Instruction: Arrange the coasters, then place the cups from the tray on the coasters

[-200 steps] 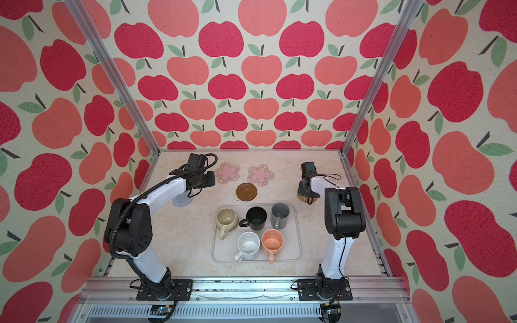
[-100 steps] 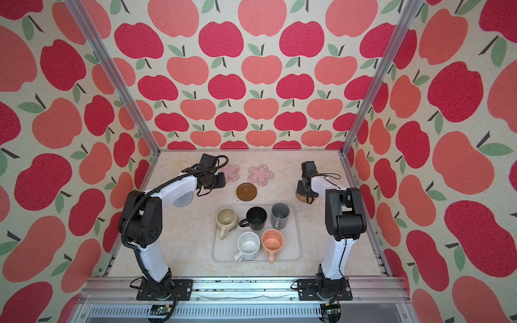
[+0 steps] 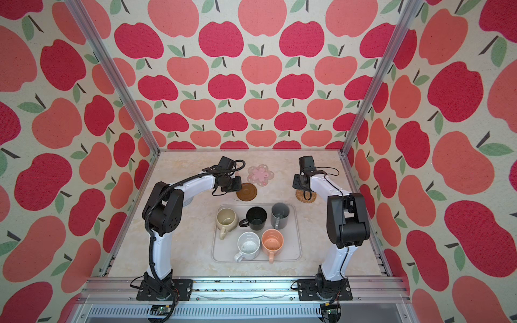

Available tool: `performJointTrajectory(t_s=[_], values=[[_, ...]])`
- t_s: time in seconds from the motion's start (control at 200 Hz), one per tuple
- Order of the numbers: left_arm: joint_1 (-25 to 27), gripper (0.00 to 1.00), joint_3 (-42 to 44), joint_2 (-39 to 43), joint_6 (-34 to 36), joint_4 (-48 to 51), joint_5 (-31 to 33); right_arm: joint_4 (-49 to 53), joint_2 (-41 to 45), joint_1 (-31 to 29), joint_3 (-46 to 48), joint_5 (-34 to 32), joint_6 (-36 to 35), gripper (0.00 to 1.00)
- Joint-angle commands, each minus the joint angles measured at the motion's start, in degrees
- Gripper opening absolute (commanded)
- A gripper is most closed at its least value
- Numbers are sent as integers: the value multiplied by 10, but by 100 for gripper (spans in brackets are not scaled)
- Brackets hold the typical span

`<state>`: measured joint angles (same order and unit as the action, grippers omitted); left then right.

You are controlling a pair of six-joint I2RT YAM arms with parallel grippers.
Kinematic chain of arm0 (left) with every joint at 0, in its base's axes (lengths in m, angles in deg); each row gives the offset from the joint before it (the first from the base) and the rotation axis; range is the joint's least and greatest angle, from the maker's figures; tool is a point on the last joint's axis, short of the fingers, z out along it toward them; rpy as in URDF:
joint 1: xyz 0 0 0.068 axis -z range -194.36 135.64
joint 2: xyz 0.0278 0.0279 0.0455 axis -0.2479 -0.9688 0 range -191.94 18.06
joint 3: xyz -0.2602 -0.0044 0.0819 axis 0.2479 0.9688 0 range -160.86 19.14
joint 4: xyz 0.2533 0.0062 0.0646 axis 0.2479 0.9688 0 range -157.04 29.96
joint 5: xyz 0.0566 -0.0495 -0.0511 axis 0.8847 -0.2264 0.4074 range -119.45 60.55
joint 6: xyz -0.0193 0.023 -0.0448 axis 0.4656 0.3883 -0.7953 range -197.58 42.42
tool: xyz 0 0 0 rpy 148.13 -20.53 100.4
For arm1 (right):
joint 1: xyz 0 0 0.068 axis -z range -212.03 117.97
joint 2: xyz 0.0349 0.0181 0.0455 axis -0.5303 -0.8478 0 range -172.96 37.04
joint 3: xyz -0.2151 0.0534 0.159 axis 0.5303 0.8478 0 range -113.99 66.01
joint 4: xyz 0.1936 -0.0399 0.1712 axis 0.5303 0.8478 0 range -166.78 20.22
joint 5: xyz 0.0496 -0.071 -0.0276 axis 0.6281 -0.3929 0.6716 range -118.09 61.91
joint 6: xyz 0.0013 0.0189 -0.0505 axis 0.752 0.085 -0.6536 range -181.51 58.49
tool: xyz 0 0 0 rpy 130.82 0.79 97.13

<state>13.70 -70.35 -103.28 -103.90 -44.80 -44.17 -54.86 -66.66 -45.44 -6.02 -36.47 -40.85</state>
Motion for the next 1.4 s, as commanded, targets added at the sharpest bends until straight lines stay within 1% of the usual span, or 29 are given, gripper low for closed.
performJointTrajectory(t_s=[0.0,0.18,0.3,0.525,0.845,1.046,1.161,1.271,1.391], values=[[5,23,-24,-16,-11,21,-21,7,16,-9,-17,8,-5,43],[8,23,-31,-31,-11,27,-36,0,9,-31,-24,15,2,44],[8,23,-46,-45,-9,48,-40,0,0,-42,-32,19,5,44],[7,21,-70,-66,-2,80,-50,0,-9,-50,-33,25,12,44],[1,21,-72,-63,0,124,2,-1,-10,-51,-31,26,15,44],[-4,21,-77,-58,0,127,5,-4,-12,-55,-29,31,17,44],[-4,21,-85,-53,6,114,-11,-9,-15,-57,-31,38,18,45],[-5,23,-107,-45,7,97,-27,-13,-25,-60,-40,46,19,46],[-9,24,-135,-44,13,76,-30,-19,-38,-67,-53,53,20,48]])
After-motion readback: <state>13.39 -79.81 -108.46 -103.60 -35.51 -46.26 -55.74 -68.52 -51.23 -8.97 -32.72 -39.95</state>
